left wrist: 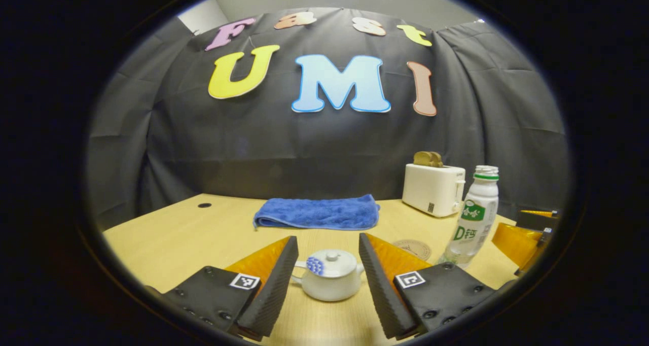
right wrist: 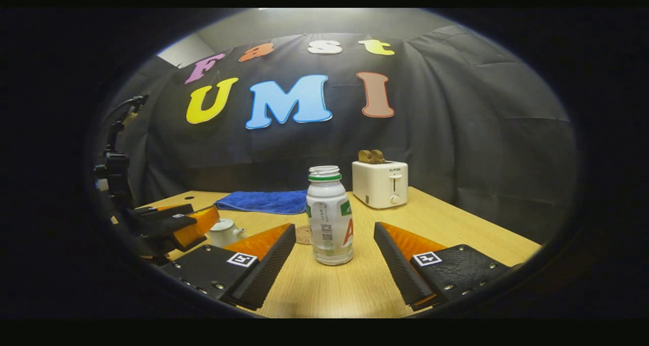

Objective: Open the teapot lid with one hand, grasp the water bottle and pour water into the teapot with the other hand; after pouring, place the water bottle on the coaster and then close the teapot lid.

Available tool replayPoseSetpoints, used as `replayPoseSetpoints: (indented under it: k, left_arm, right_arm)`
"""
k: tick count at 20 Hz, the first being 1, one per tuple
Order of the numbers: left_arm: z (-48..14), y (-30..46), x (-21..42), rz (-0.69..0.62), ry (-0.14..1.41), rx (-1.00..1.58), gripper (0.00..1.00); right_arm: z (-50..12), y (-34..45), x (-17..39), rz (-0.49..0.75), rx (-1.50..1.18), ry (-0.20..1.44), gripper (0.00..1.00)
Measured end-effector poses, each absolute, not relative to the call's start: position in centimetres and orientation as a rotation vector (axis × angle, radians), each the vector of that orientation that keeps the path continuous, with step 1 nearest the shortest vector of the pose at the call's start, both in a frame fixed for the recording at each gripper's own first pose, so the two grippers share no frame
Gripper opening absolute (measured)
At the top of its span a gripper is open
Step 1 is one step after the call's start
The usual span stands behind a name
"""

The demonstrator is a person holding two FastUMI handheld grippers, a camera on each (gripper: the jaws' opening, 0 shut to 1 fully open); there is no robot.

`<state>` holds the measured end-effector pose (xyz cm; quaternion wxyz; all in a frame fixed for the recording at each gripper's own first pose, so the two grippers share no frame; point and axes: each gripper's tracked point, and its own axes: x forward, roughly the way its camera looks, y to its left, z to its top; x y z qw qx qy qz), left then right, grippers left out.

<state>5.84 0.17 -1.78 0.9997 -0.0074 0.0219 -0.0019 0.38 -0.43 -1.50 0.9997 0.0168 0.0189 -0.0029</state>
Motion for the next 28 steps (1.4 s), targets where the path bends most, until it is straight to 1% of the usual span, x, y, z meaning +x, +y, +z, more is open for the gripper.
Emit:
replayPoseSetpoints:
  k: [1,2,3,4,5,8,10,12,13,14,15,18,19,20,21,22,24,27,28]
  left_arm:
    - [-2.0,0.1,6.5,-0.005,0.051,-0.018,0.86]
    - [-2.3,0.1,7.2,-0.008,0.063,-0.022,0.86]
    - [-2.8,-0.1,7.7,-0.010,0.074,-0.026,0.83]
    - [-3.0,-0.2,8.1,-0.013,0.082,-0.028,0.75]
    - [-3.3,-0.3,8.6,-0.019,0.090,-0.028,0.82]
    - [-3.9,-0.6,9.2,-0.025,0.105,-0.019,0.75]
    - [-4.0,-0.3,9.3,-0.015,0.106,-0.007,0.66]
    - [-4.1,-0.1,9.6,-0.003,0.108,0.013,0.62]
    - [-4.2,0.1,9.5,0.003,0.110,0.019,0.52]
    - [-4.2,0.3,9.5,0.009,0.109,0.019,0.45]
    - [-4.2,0.3,9.5,0.003,0.110,0.013,0.46]
    - [-4.1,-0.2,9.5,-0.017,0.108,0.007,0.39]
    - [-3.9,-0.5,9.5,-0.023,0.103,0.008,0.33]
    - [-3.9,-0.4,9.7,-0.021,0.103,0.015,0.24]
    - [-4.0,-0.5,9.6,-0.023,0.105,0.019,0.23]
    - [-3.9,-0.4,9.6,-0.026,0.103,0.012,0.19]
    - [-3.8,-0.4,9.5,-0.034,0.103,-0.013,0.23]
    - [-3.5,-0.1,9.4,-0.041,0.101,-0.036,0.23]
    - [-3.4,0.0,9.4,-0.044,0.100,-0.048,0.22]
  right_arm:
    - [-1.6,-0.5,0.4,-0.008,0.035,0.039,0.96]
    - [-1.6,-0.6,0.4,-0.010,0.034,0.040,0.96]
    - [-1.6,-0.7,0.5,-0.012,0.033,0.041,0.96]
    - [-1.7,-0.8,0.5,-0.016,0.031,0.042,0.96]
    - [-1.7,-1.0,0.6,-0.019,0.029,0.043,0.96]
    - [-2.0,-1.2,0.7,-0.025,0.027,0.048,0.96]
    - [-2.2,-1.4,0.9,-0.029,0.031,0.054,0.96]
    - [-2.3,-1.4,1.1,-0.029,0.035,0.059,0.96]
    - [-2.4,-1.4,1.1,-0.028,0.034,0.061,0.96]
    - [-2.4,-1.3,1.2,-0.029,0.032,0.062,0.96]
    - [-2.4,-1.3,1.2,-0.029,0.030,0.063,0.96]
    - [-2.3,-1.2,1.1,-0.030,0.027,0.060,0.96]
    - [-2.2,-1.2,1.2,-0.029,0.026,0.058,0.96]
    - [-2.2,-1.2,1.2,-0.029,0.023,0.058,0.96]
    - [-2.2,-1.3,1.1,-0.030,0.022,0.057,0.96]
    - [-2.2,-1.2,1.1,-0.030,0.022,0.056,0.96]
    - [-2.2,-1.4,1.1,-0.033,0.019,0.055,0.96]
    - [-2.1,-1.3,1.2,-0.033,0.015,0.054,0.96]
    - [-2.1,-1.3,1.2,-0.033,0.013,0.055,0.96]
